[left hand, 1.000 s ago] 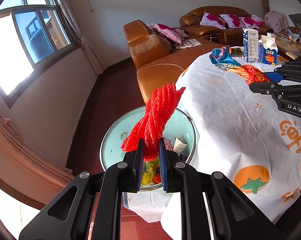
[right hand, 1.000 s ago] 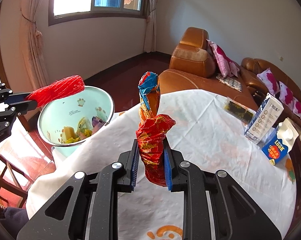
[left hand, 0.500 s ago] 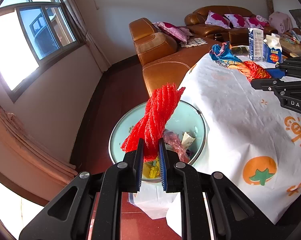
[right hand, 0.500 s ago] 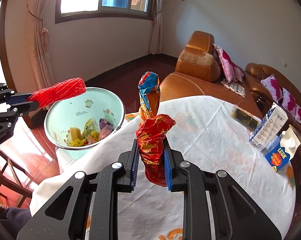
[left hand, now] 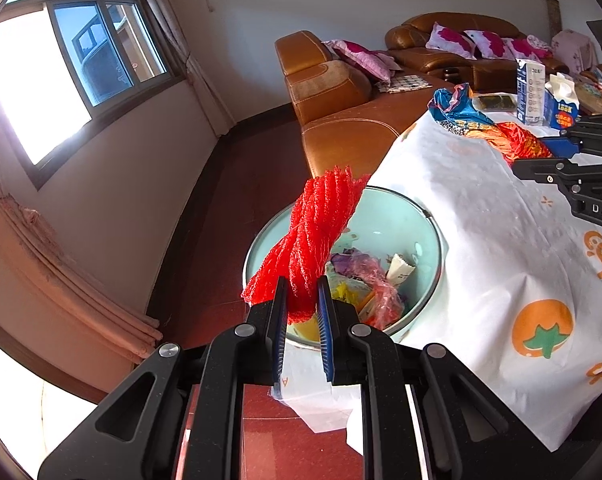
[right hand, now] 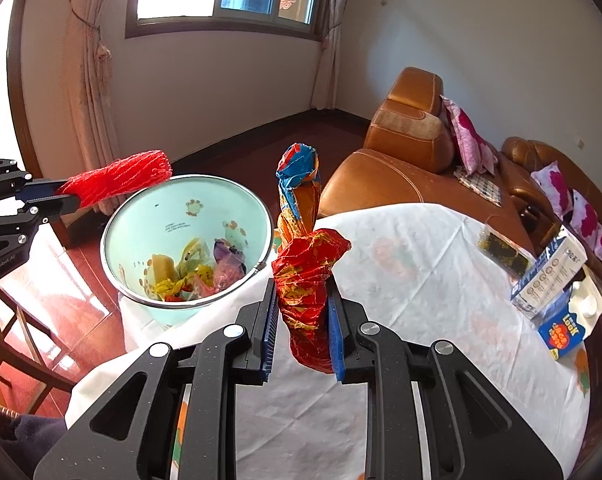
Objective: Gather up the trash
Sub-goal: 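Carry the red mesh net and orange wrapper over the teal bin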
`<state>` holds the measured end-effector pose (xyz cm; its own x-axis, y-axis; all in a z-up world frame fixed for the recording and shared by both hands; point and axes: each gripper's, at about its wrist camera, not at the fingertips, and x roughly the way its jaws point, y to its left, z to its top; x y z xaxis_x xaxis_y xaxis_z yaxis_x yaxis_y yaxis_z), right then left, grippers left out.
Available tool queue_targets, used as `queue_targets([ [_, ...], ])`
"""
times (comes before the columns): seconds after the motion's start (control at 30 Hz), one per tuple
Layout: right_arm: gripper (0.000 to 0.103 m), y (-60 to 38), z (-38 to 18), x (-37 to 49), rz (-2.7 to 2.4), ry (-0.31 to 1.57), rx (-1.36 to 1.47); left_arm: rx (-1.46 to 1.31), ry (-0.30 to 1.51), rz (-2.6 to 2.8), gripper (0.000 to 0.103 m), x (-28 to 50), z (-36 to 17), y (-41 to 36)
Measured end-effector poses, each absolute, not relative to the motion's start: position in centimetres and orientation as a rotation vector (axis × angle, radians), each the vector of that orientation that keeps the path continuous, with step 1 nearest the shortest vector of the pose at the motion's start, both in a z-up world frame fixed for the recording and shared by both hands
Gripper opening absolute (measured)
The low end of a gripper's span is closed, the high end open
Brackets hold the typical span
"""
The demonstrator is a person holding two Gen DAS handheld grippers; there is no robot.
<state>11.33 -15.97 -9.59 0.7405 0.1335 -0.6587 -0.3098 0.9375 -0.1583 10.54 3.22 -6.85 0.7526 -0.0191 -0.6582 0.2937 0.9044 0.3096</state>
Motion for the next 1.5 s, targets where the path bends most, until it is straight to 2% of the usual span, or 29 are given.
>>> queue_targets([
  [1.5, 0.023, -10.5, -9.3, 15.8, 0.315, 0.698, -0.365, 0.354, 0.730, -0.089, 0.014, 14.7, -7.7, 6.4],
])
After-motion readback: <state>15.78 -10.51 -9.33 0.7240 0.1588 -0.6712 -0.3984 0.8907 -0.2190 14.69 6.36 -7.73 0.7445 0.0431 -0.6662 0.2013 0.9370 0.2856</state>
